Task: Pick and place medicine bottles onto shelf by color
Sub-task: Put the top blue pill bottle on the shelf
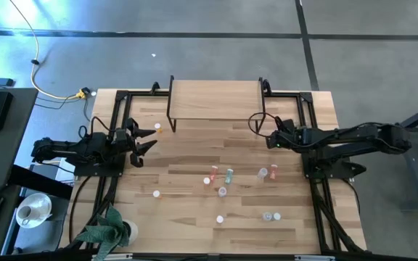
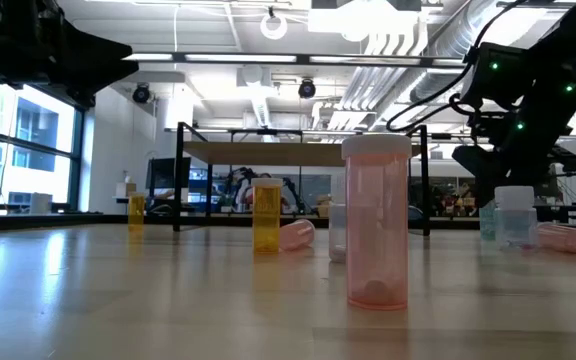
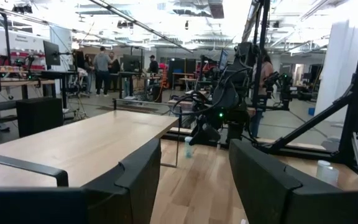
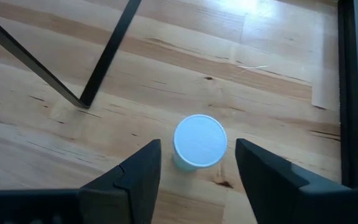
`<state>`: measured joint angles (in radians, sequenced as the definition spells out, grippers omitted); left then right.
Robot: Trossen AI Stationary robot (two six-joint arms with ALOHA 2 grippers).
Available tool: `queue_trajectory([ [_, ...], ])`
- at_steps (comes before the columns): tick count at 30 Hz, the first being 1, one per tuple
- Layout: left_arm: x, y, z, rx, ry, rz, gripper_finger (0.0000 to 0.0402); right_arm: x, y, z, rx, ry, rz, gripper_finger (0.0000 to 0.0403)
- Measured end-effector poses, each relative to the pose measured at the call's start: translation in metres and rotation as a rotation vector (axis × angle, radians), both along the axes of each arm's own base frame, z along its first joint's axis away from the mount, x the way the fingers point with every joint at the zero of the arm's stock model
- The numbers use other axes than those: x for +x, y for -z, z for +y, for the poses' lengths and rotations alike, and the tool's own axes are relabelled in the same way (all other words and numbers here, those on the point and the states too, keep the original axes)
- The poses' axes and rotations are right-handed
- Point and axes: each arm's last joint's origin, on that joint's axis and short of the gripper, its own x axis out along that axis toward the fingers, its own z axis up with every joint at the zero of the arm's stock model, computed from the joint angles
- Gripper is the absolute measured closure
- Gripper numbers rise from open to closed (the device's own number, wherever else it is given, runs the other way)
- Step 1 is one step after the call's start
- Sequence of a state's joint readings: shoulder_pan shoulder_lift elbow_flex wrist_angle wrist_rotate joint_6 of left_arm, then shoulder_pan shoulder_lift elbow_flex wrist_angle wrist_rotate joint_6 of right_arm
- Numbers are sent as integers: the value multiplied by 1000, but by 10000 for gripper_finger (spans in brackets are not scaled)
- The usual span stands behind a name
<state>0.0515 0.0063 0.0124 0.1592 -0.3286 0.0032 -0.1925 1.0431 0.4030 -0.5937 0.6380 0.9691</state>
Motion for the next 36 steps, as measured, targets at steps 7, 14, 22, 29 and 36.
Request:
queue_trajectory([
  [7, 0, 0, 0, 0, 0, -1, 222, 0, 0, 0, -7, 1, 1, 296],
  [14, 0, 0, 0, 0, 0, -1, 222, 0, 0, 0, -9, 2, 1, 315],
  [22, 0, 0, 0, 0, 0, 4, 222, 1, -6, 0, -15, -23, 13, 315],
  [29, 0, 1, 0, -1, 0, 6, 222, 10, -40, -3, -49, -40, 8, 315],
  [36, 0, 1, 0, -18, 5, 4, 222, 20, -91, -6, -146, -50, -15, 315],
])
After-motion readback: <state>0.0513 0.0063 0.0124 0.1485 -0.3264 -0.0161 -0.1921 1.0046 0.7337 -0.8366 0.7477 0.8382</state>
